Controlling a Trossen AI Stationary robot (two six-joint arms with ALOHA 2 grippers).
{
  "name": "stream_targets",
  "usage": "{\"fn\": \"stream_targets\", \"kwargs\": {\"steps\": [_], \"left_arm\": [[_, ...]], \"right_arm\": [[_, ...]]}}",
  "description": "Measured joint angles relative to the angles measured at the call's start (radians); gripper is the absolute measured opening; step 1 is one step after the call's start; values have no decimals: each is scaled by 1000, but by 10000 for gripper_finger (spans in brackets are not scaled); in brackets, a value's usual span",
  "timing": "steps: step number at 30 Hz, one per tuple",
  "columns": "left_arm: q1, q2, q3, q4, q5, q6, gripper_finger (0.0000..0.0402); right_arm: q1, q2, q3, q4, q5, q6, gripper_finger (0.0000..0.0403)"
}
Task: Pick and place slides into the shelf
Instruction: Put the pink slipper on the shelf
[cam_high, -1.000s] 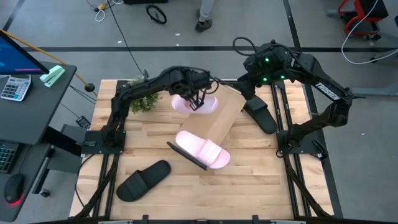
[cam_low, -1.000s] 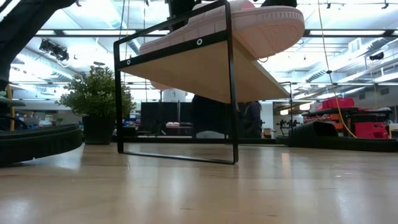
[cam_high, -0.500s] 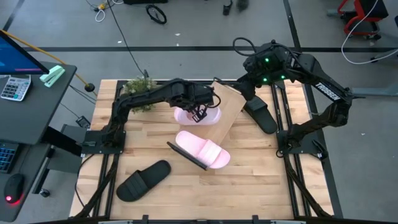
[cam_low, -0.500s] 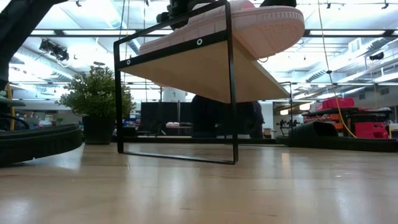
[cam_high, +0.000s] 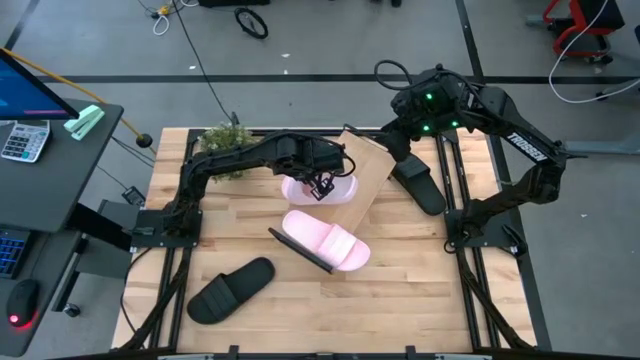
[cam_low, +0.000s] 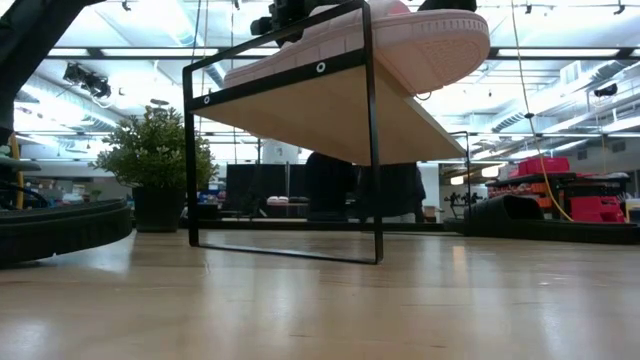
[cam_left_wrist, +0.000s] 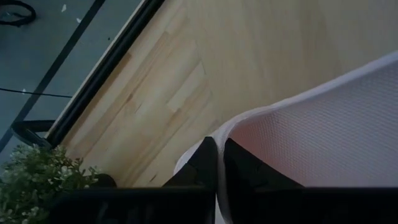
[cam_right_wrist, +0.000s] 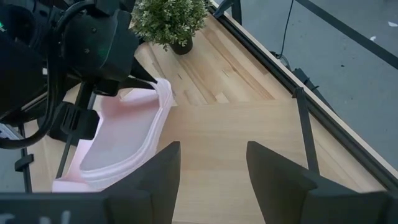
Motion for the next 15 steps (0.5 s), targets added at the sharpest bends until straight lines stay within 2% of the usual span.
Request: {"fn": "stream_targets", "kwargs": {"steps": [9, 15], "left_arm": [[-17, 16, -1, 20, 7, -11, 12], [-18, 32, -1, 32, 33, -24, 26]], "right_arm": [[0, 0, 0, 1, 0, 1, 190], [0, 0, 0, 1, 0, 1, 190]]}}
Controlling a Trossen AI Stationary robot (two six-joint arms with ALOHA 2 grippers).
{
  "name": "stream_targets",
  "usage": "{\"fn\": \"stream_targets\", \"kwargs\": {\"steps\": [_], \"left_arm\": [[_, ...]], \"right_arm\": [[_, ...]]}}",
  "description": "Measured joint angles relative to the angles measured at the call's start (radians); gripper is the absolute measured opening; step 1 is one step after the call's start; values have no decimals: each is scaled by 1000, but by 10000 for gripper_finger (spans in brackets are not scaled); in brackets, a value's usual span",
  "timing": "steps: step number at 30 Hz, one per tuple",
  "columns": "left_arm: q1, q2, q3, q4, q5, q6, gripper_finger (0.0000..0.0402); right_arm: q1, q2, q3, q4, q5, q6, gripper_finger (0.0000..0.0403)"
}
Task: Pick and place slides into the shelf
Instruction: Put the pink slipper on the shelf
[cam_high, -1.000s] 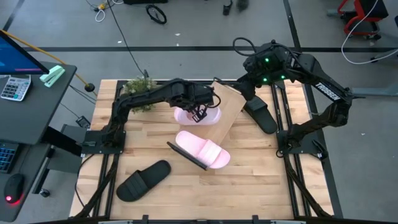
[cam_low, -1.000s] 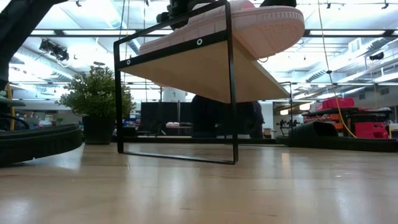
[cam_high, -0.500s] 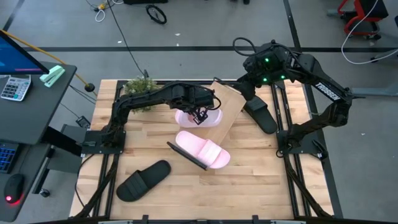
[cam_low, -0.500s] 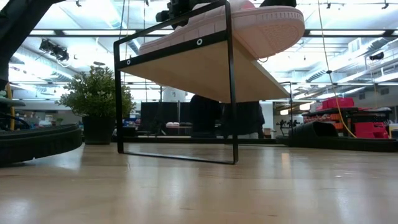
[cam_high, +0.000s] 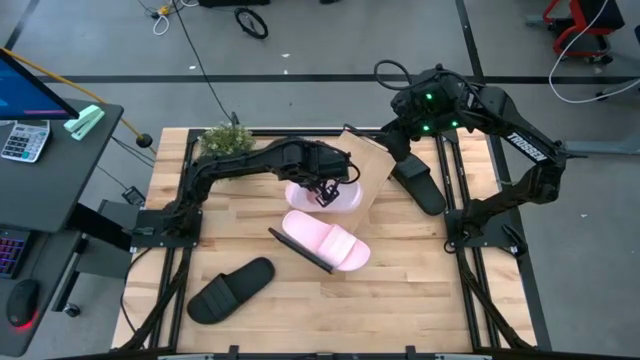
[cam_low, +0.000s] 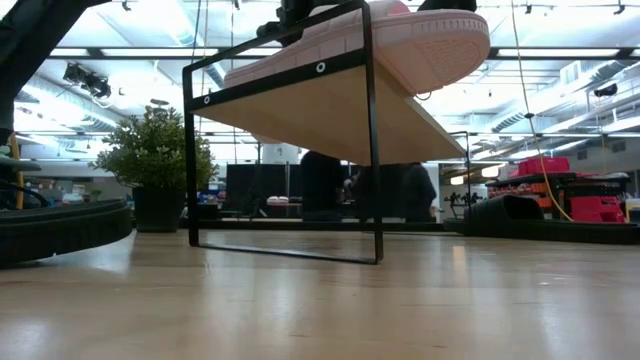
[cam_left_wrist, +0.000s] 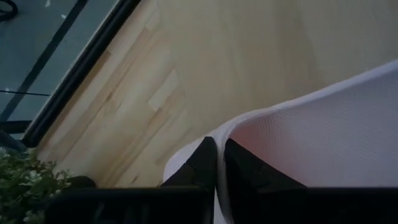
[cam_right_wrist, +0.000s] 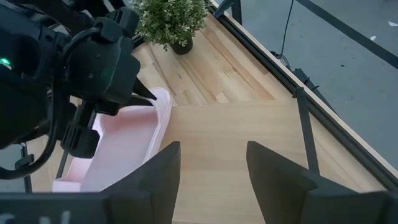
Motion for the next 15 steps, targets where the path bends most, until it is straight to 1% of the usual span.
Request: {"fn": "stream_targets", "kwargs": {"steps": [7, 12, 15], "left_arm": [[-13, 16, 2, 18, 15, 11, 14], [-11, 30, 3, 23, 29, 12, 32], [-10, 41, 3, 36, 33, 13, 33]], "right_arm": [[0, 0, 0, 0, 0, -1, 190], [0, 0, 0, 0, 0, -1, 190], [0, 0, 0, 0, 0, -2, 190]]}}
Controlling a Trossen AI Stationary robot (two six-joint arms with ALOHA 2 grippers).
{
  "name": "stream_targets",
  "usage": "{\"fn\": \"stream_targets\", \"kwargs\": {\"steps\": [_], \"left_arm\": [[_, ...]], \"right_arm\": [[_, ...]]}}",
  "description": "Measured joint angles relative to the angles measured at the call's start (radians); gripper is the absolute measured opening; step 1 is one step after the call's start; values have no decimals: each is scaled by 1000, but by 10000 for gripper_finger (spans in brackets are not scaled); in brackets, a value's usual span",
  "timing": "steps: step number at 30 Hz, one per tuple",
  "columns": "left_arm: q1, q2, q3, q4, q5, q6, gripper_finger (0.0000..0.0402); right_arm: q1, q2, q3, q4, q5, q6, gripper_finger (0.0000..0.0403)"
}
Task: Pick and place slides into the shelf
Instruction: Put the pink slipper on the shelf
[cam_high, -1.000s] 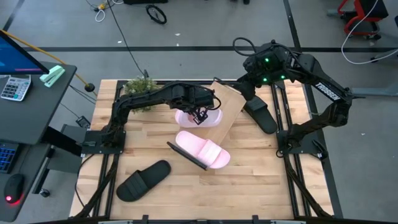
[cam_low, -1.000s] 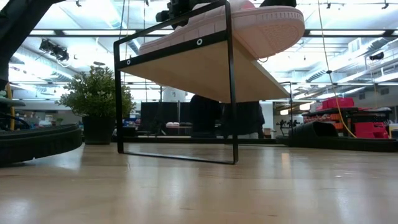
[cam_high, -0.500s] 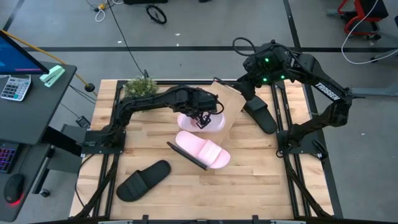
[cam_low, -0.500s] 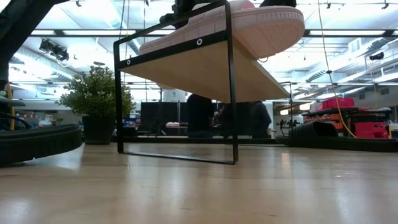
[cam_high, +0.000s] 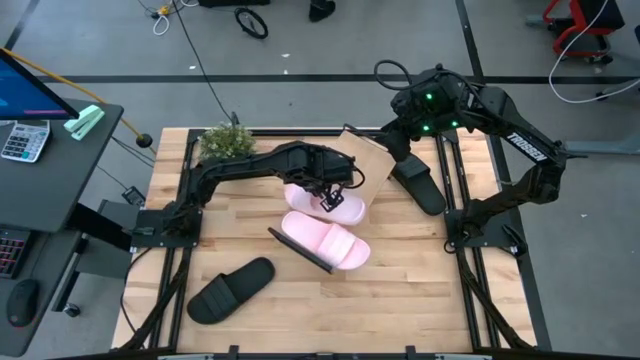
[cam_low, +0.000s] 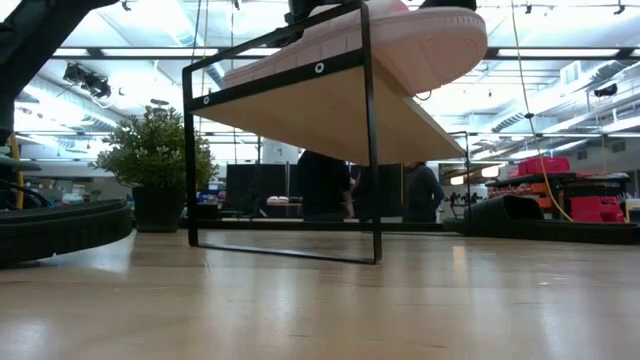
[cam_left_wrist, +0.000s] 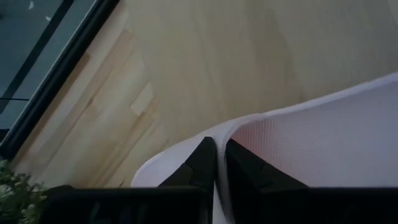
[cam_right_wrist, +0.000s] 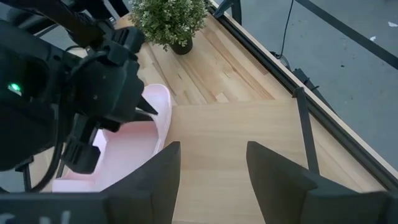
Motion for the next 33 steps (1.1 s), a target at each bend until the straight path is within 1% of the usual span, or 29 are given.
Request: {"fn": "stream_targets", "kwargs": {"steps": [7, 13, 17, 23, 30, 33], "left_arm": [[1, 15, -1, 15, 14, 0, 18], [2, 16, -1, 15, 15, 0, 36], [14, 16, -2, 13, 15, 1, 33], [16, 14, -2, 0, -9, 26, 12], [16, 3, -2, -45, -46, 28, 23], [18, -2, -3, -55, -63, 36, 16]], "right_arm": [[0, 0, 0, 0, 0, 0, 190], [0, 0, 0, 0, 0, 0, 190], [0, 0, 0, 0, 0, 1, 190], [0, 0, 0, 0, 0, 2, 190], [0, 0, 0, 0, 0, 3, 190], [0, 0, 0, 0, 0, 3, 190]]}}
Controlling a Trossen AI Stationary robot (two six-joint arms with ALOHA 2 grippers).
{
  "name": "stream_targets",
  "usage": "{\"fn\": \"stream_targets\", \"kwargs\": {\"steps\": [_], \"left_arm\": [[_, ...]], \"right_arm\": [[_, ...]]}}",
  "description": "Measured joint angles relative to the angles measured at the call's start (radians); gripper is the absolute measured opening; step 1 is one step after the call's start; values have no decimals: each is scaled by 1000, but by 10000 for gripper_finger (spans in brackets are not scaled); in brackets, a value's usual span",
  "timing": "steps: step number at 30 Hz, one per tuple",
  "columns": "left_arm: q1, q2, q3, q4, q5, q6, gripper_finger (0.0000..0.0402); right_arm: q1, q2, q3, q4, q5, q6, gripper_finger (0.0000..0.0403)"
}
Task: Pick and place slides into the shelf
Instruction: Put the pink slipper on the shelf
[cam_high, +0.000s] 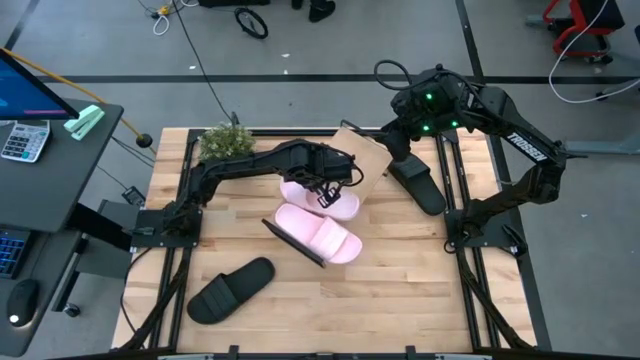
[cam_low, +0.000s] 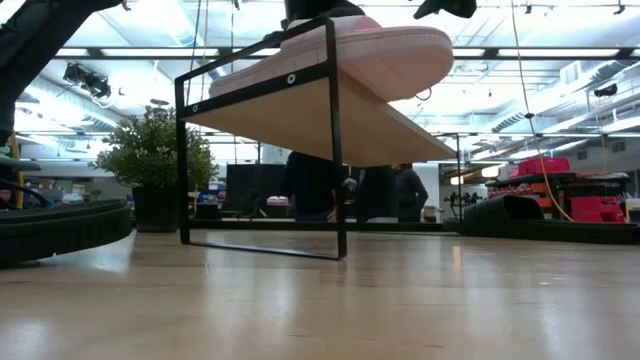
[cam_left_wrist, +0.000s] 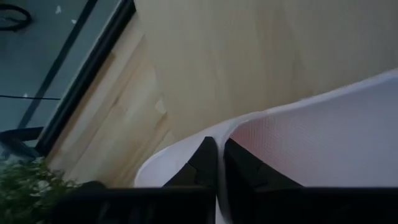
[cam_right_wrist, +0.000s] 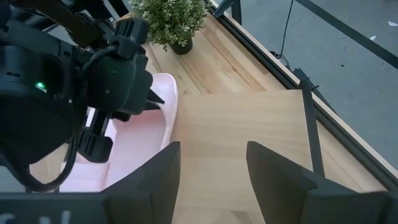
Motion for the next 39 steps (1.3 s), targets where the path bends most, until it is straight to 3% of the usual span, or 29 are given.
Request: {"fn": "stream_targets", "kwargs": {"steps": [18, 39], "left_arm": [[10, -35, 0, -19, -67, 38, 11], [46, -54, 0, -17, -64, 110, 11]], "right_arm": [[0, 0, 0, 0, 0, 2, 190], [0, 0, 0, -1, 1, 2, 187]]}}
